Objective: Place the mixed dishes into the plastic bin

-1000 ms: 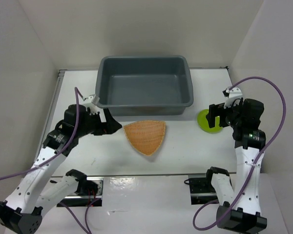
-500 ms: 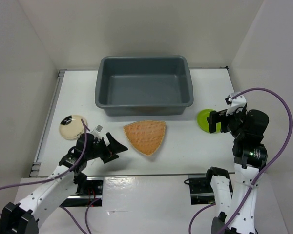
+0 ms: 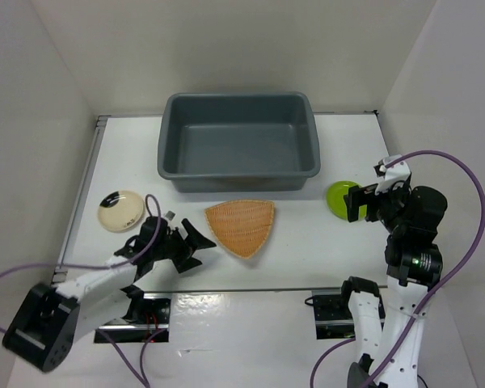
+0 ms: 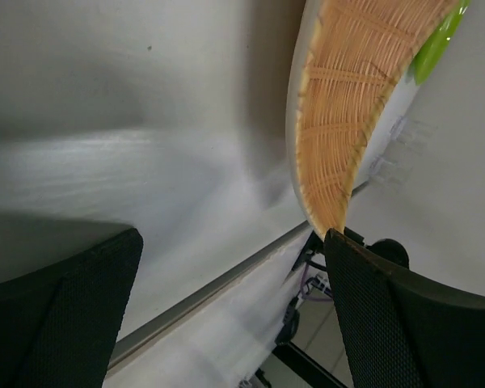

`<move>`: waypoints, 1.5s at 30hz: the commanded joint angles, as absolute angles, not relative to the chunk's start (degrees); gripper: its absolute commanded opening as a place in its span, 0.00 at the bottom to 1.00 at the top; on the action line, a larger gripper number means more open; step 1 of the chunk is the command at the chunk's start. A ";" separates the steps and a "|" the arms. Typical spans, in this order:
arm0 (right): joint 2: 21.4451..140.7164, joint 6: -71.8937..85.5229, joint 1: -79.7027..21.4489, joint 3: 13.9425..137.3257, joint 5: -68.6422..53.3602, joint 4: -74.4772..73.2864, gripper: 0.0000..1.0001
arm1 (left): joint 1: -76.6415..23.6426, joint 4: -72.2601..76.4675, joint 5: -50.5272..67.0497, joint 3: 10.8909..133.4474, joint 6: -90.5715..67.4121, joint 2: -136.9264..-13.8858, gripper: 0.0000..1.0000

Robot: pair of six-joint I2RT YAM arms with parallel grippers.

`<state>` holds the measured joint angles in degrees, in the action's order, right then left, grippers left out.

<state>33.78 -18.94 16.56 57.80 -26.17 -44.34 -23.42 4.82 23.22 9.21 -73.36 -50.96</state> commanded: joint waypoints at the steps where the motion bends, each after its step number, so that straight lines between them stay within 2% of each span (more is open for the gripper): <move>1: 33.05 -18.63 17.49 58.27 -26.10 -42.71 0.99 | -24.08 14.67 26.01 14.49 -71.46 -60.89 1.00; 10: 33.05 -18.11 18.54 58.27 -25.58 -42.71 0.99 | -25.31 26.25 24.17 12.13 -74.88 -65.29 1.00; 17: 32.52 -18.11 18.54 57.74 -25.58 -42.19 0.99 | -28.82 36.63 28.83 18.72 -75.93 -86.98 1.00; 24: 30.94 -18.11 18.54 57.74 -25.58 -42.19 0.99 | -31.73 41.04 27.60 18.19 -77.78 -91.14 1.00; 27: 30.94 -18.11 18.54 57.74 -25.58 -42.19 0.99 | -32.26 41.04 27.60 18.19 -77.78 -91.67 0.92; 29: 30.41 -18.11 18.54 57.74 -25.58 -42.19 0.99 | -32.26 41.04 27.07 18.72 -77.26 -92.37 0.83; 32: 29.79 -18.63 18.54 57.74 -26.10 -42.19 0.99 | -32.26 42.35 27.07 18.72 -77.26 -95.53 0.63; 34: 29.18 -18.63 18.54 57.74 -26.10 -42.19 0.99 | -32.87 43.68 27.69 19.25 -77.26 -97.73 0.54; 35: 29.18 -18.63 18.54 57.74 -26.10 -42.19 0.99 | -33.57 44.99 27.69 19.25 -77.26 -98.34 0.47; 36: 29.18 -18.63 18.54 57.74 -26.10 -42.19 0.99 | -33.57 45.00 27.69 19.77 -77.26 -98.87 0.34; 39: 28.65 -19.16 18.54 57.74 -27.33 -42.71 0.99 | -34.10 45.62 28.30 19.78 -76.65 -99.58 0.25; 40: 27.96 -19.16 18.54 57.74 -27.33 -42.71 0.99 | -34.10 45.62 28.82 19.78 -75.94 -99.58 0.14; 42: 27.42 -19.16 18.54 57.74 -27.33 -42.71 0.99 | -34.10 45.62 30.14 18.55 -75.94 -98.36 0.04; 43: 27.42 -19.16 18.54 57.74 -27.33 -42.71 0.99 | -34.10 44.14 31.54 18.54 -75.42 -97.22 0.00; 45: 26.81 -19.16 18.54 57.74 -27.33 -42.71 0.99 | -35.59 39.58 32.08 18.54 -73.67 -91.08 0.00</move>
<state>27.68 -18.96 18.04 57.69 -26.44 -44.21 -34.04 45.08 30.94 19.62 -78.15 -96.18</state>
